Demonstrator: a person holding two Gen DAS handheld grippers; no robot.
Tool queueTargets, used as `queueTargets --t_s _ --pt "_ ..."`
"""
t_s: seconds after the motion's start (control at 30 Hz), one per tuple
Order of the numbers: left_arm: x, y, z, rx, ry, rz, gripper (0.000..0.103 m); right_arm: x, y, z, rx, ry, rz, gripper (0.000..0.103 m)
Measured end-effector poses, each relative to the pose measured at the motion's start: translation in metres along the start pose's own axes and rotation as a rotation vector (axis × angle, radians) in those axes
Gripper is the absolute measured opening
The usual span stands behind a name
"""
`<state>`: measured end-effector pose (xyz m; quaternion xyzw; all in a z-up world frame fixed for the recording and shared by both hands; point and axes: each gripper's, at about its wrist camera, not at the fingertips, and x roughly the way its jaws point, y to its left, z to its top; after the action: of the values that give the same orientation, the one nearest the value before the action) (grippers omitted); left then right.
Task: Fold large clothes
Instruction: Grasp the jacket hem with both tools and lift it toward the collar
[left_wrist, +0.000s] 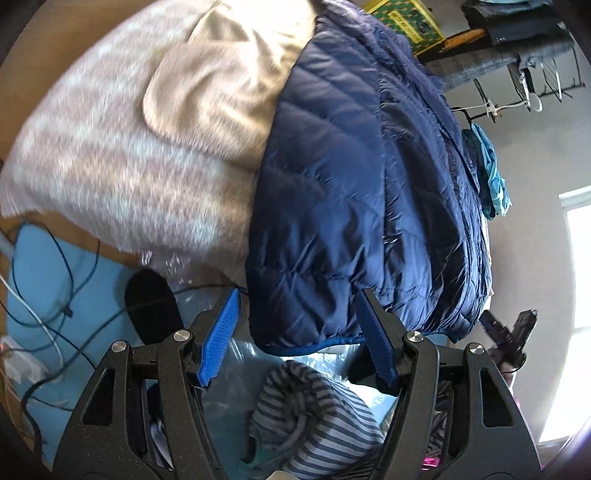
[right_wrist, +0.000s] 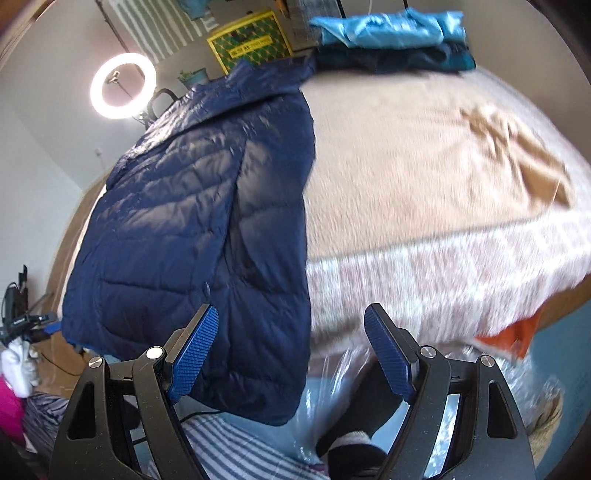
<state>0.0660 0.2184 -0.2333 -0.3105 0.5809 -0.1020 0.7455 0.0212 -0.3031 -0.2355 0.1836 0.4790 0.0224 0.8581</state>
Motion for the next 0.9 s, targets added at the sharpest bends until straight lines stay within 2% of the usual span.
queueTargets --t_s 0.2,0.37,0.47,0.53,0.63,0.67,0.73,0.8,0.83,0.87,0.9 --pt "0.019 0.006 0.001 -0.061 0.045 -0.044 0.067 0.026 0.001 -0.01 0.014 0.105 0.081 0.082" --pt "0.023 -0.001 0.0 -0.043 0.039 -0.062 0.065 0.037 -0.004 -0.013 0.079 0.146 0.148 0.082" --pt "0.019 -0.002 0.0 -0.03 0.026 -0.063 0.047 0.04 -0.007 -0.014 0.103 0.166 0.181 0.082" --pt "0.016 -0.001 0.0 -0.037 0.022 -0.071 0.03 0.041 -0.009 -0.015 0.119 0.184 0.212 0.082" --pt "0.009 -0.001 -0.001 -0.037 0.005 -0.087 0.014 0.044 -0.007 -0.019 0.131 0.218 0.284 0.081" --pt "0.005 -0.003 -0.001 -0.032 -0.006 -0.092 0.013 0.044 -0.004 -0.02 0.124 0.227 0.314 0.081" --pt "-0.001 -0.008 -0.001 -0.02 -0.027 -0.106 0.01 0.042 0.004 -0.02 0.088 0.232 0.343 0.07" --pt "-0.007 -0.016 0.0 0.001 -0.049 -0.114 0.008 0.04 0.011 -0.02 0.046 0.228 0.336 0.039" --pt "-0.011 -0.021 0.0 0.016 -0.063 -0.116 0.008 0.041 0.012 -0.019 0.047 0.227 0.339 0.034" --pt "-0.015 -0.025 0.0 0.029 -0.076 -0.117 0.007 0.041 0.01 -0.018 0.062 0.228 0.352 0.021" --pt "-0.018 -0.027 0.0 0.036 -0.086 -0.12 0.007 0.04 0.007 -0.018 0.081 0.227 0.367 0.015"
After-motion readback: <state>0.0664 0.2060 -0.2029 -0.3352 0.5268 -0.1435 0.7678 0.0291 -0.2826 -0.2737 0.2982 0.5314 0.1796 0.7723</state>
